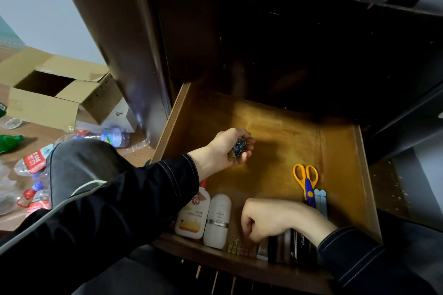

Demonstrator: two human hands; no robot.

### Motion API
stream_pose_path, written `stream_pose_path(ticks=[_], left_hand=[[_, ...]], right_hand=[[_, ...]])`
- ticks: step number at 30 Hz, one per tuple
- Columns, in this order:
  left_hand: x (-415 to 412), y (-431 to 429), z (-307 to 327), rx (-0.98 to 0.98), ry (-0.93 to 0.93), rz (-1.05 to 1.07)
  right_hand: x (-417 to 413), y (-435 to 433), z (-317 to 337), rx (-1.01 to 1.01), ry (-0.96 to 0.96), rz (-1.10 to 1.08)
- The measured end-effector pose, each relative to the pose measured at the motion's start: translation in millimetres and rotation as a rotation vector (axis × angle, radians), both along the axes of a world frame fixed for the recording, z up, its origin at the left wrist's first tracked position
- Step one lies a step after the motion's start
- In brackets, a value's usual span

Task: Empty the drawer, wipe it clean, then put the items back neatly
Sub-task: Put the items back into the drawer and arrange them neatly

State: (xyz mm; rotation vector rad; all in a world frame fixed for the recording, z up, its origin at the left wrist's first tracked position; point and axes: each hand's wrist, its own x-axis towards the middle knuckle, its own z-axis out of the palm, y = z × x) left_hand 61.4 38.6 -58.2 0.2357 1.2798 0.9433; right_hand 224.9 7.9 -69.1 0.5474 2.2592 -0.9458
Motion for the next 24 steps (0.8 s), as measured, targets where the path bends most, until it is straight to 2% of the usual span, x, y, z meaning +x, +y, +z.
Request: stream_pose_path(ticks=[19,21,24], left_hand=[[0,-1,3,-0.005,-0.003,-0.013],[0,0,4,-0.012,-0.008,-0.014],[-1,1,6,-0.021,-0.042,-0.027]], right_hand=[[1,0,-5,-0.031,-0.022,-0.003],[4,6,-2,-0.072,0.014,-0.076],[13,27,6,-0.057,0.136,-0.38]])
